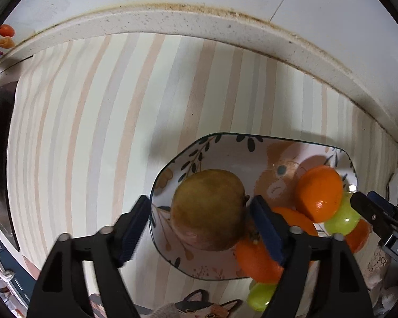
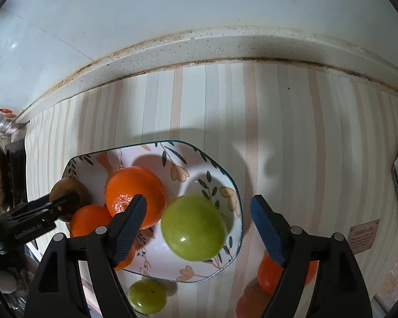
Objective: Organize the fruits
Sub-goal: 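Carry the brown fruit and green apple over the plate, then open both tools to set the fruits onto the plate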
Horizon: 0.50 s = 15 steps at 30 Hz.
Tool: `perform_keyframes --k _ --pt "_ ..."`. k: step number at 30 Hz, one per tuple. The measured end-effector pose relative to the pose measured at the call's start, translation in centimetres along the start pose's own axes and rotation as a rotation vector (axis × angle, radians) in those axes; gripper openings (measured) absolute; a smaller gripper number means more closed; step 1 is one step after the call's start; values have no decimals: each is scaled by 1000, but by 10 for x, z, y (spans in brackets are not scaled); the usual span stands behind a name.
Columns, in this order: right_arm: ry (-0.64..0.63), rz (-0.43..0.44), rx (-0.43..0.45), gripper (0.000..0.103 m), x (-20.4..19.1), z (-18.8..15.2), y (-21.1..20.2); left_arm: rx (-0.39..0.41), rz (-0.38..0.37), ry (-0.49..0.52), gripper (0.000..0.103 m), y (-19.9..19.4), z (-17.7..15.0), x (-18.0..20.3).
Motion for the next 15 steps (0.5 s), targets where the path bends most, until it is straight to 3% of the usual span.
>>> perform_keyframes --k 7,15 --pt "-71 -44 28 93 -10 -19 -19 48 15 -21 87 -21 -16 -3" --pt "-142 -64 85 93 -23 -59 -47 139 37 -13 87 -58 -58 5"
Point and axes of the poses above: each gripper's, at about its wrist camera, not at the fingertips, and y roughly the way its jaws point, x to its right, z to its top, the point moved 3 cm from there along y, roughly the way its jaws point, and after that the axes turned 5 degrees about y, right-handed, at the moved point
